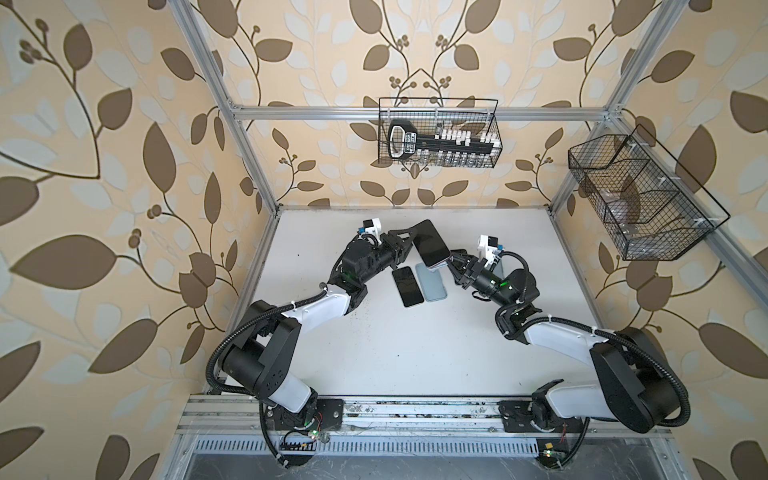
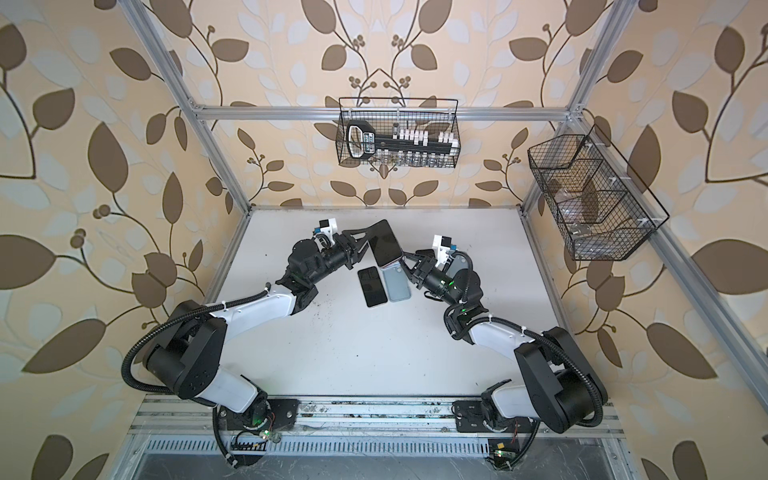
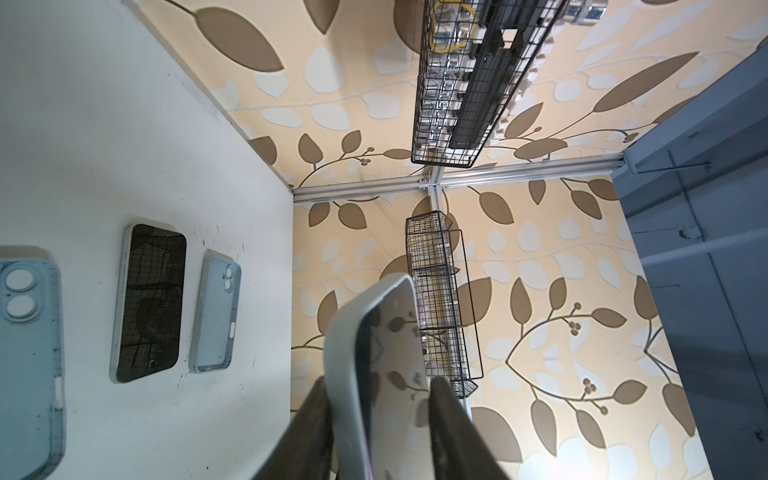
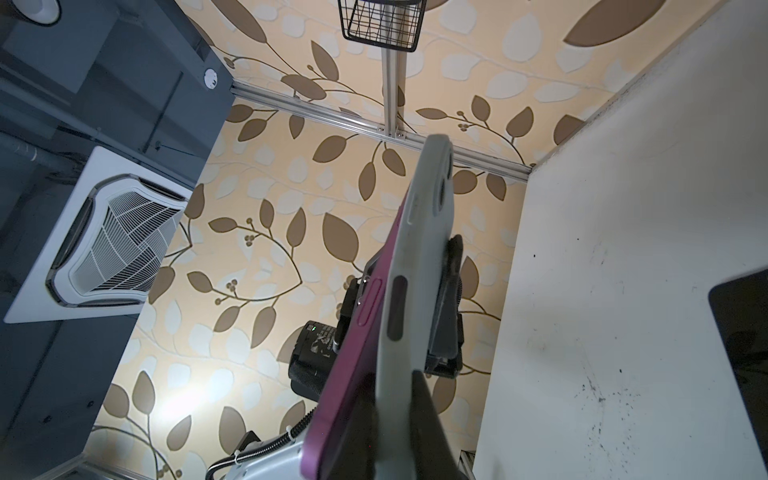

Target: Take the phone out of the phone case

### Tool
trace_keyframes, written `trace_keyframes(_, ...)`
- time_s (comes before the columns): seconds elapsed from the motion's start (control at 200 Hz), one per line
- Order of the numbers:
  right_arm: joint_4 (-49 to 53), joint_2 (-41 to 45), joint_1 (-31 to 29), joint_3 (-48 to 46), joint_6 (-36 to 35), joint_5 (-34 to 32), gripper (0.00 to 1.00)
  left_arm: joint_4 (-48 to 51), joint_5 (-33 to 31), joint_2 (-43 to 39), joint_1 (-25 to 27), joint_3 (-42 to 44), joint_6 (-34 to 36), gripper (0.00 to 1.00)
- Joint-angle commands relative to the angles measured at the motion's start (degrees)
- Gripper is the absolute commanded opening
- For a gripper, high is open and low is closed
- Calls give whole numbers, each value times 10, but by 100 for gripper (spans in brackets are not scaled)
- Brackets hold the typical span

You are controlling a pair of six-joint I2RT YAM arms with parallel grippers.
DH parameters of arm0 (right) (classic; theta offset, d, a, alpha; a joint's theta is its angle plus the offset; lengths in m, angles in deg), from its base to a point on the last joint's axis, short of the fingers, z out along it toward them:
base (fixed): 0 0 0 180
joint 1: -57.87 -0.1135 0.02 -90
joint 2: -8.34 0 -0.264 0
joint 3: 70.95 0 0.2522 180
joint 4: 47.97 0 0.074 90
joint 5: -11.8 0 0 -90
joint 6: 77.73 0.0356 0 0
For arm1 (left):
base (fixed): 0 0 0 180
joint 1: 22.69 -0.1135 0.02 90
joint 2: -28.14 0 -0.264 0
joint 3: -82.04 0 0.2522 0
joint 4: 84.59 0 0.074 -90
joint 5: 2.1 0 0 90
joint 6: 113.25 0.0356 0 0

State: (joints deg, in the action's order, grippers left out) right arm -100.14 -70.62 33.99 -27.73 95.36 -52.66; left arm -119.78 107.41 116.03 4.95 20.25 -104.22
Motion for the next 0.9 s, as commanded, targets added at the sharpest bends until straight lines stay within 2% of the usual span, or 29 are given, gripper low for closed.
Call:
trace_keyframes(0.0,-75,-8,-2,-2,27,-20,0,-18,5,-11,-8,-11,14,51)
trace_keyframes(0.1,-77,-13,-4,0,19,-27,0,-1,7,-17,-8,-12,18,64)
trace_keyframes(0.37,-91,-33,-11,6,17,-53,0,30,-2,-42,-7,-1,7,76)
trace_keyframes(0.4,-96,-38,-12,7,18,-56,0,41,-4,-48,-7,-1,9,88)
trace_keyframes(0.465,-99,-47,-14,11,19,-58,0,69,-12,-72,-6,3,19,98)
trace_keyframes(0.685,-127,-84,-19,18,24,-63,0,236,-63,-158,4,5,62,99)
trace_keyframes(0.895,-125,-109,-32,30,8,-75,0,428,-108,-229,46,-25,9,99)
